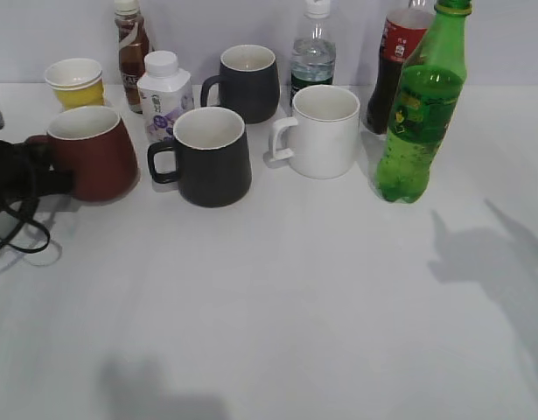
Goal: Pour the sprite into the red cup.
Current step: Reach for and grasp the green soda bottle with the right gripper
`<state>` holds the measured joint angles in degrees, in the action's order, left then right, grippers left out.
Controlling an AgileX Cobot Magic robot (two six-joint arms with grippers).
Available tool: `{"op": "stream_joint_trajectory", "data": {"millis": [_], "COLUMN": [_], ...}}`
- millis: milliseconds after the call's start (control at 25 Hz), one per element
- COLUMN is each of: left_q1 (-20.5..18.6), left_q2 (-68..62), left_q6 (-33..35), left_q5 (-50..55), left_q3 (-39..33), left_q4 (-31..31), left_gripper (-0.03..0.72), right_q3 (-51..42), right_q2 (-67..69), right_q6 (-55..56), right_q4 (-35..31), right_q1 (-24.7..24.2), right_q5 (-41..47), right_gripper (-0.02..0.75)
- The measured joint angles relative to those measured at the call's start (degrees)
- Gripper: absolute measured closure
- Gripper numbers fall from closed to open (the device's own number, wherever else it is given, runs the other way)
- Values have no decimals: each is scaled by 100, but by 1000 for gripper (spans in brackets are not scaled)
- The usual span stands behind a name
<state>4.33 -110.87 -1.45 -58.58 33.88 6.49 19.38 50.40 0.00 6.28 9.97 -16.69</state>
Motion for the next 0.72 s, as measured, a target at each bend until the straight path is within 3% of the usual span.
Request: {"op": "stream_joint_trajectory", "data": {"millis": [280, 520, 720], "left_q1": [0, 80, 486], "left_q2": [1617, 3050, 4164], "left_q6": [28, 28, 34], "left_q5": [261, 1361, 2516], "left_q3": [-864, -1483, -1521], "left_q4": [0, 96, 471], "left_gripper": [611, 611, 611], "right_q3": [0, 144, 522], "right_q2": [613, 1903, 3150], "right_q6": [545, 1111, 1301], "right_q4": [125, 1092, 1584], "right_q1": [0, 0, 0], "right_q5": [-277, -1644, -2549], "right_gripper": [148, 141, 141]}}
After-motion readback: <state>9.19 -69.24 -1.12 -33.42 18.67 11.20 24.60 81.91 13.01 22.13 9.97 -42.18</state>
